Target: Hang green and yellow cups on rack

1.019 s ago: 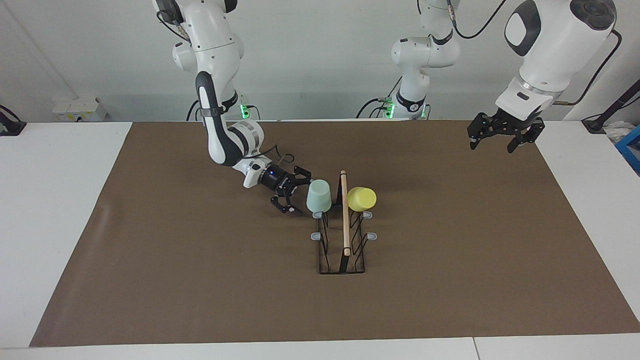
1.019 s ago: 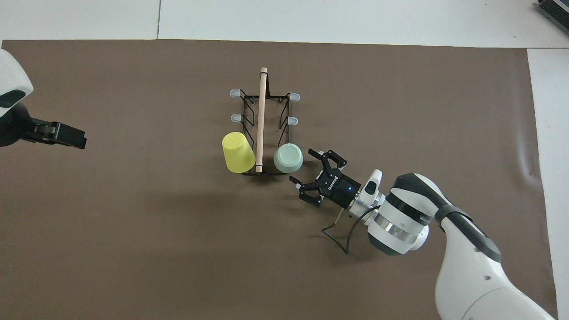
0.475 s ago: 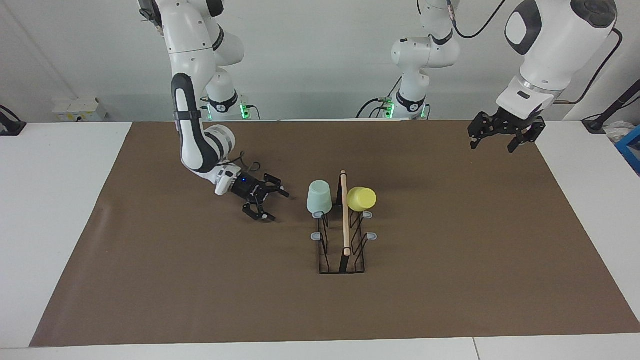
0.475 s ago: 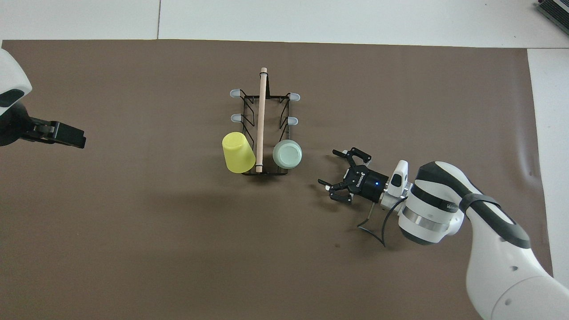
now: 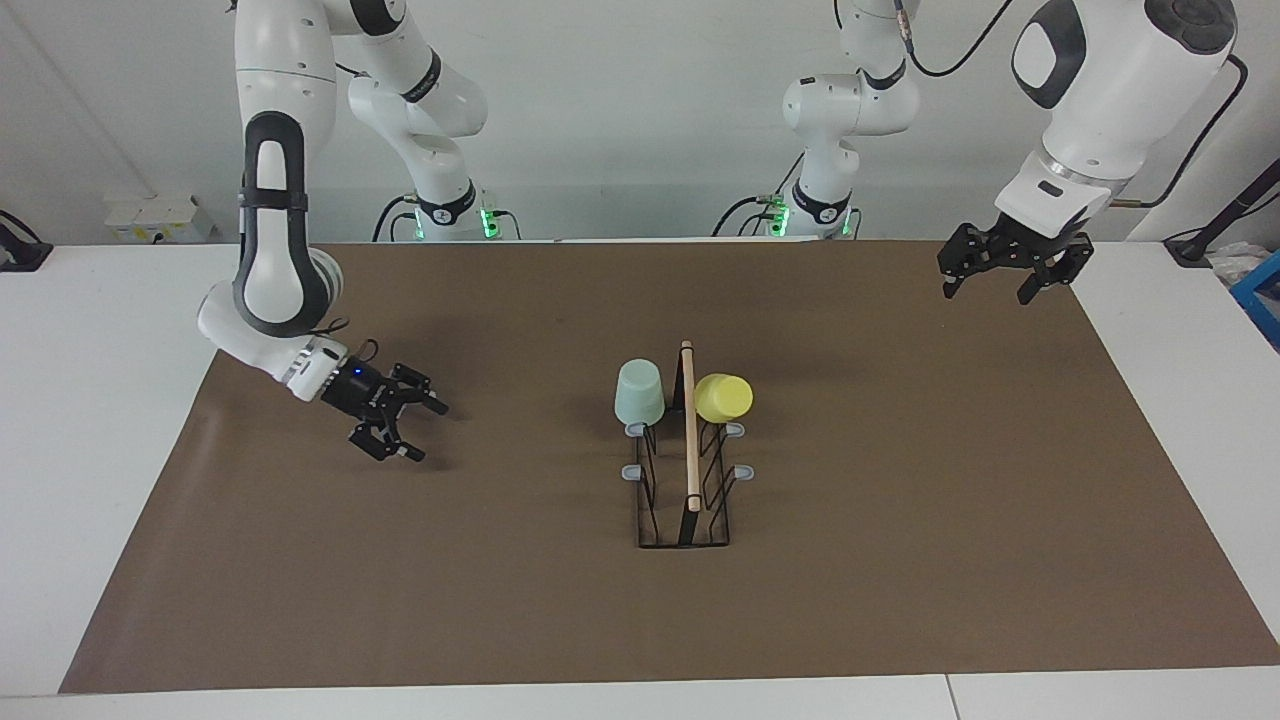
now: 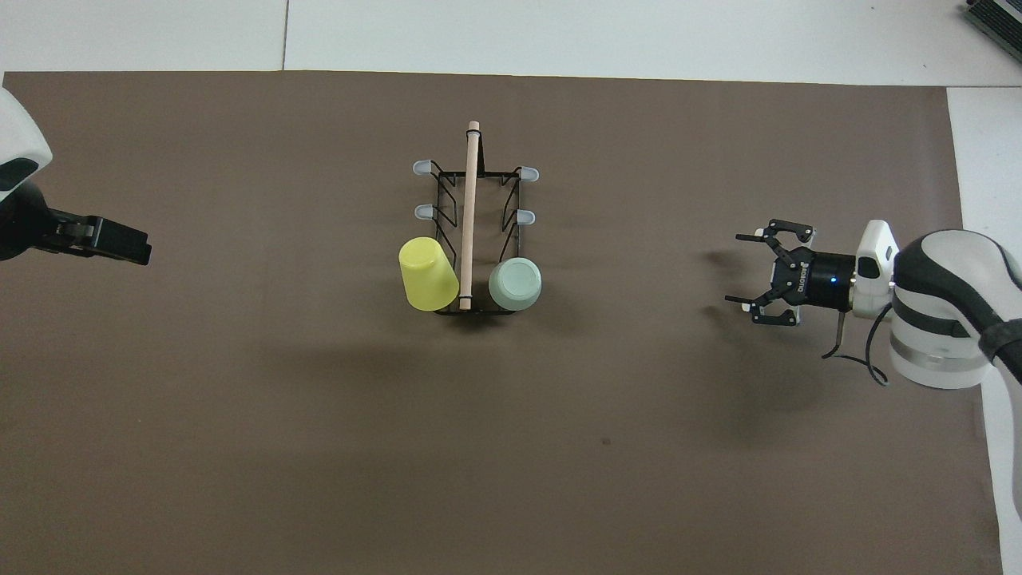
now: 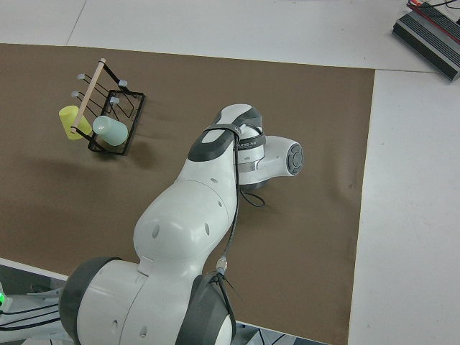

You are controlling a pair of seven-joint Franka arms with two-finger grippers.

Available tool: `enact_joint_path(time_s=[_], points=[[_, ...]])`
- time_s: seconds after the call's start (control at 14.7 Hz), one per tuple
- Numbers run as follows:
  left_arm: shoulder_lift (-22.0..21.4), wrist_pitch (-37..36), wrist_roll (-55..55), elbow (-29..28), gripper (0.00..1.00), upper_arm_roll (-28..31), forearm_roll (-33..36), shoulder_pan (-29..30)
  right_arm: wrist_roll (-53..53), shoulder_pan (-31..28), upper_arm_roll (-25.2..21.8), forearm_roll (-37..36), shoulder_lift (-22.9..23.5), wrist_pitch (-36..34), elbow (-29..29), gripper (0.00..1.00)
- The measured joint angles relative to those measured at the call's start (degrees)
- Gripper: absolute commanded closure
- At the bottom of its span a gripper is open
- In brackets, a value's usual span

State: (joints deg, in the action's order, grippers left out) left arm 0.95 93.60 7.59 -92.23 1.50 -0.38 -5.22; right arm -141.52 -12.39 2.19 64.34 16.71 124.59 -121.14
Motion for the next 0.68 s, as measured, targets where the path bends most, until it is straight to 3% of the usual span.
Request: enact_joint_path(time_s=[0.48, 0.68], points=[[-0.4, -0.1, -0.5, 0.4, 0.00, 0.0, 0.0, 0.1, 21.6, -7.2, 0.0, -28.5, -1.8, -10.3, 10.0, 0.00], [-0.9, -1.3, -1.7, 0.4, 0.00, 0.0, 0.0, 0.1, 33.2, -7.6, 0.1, -36.8, -4.0, -11.8, 10.9, 0.00]])
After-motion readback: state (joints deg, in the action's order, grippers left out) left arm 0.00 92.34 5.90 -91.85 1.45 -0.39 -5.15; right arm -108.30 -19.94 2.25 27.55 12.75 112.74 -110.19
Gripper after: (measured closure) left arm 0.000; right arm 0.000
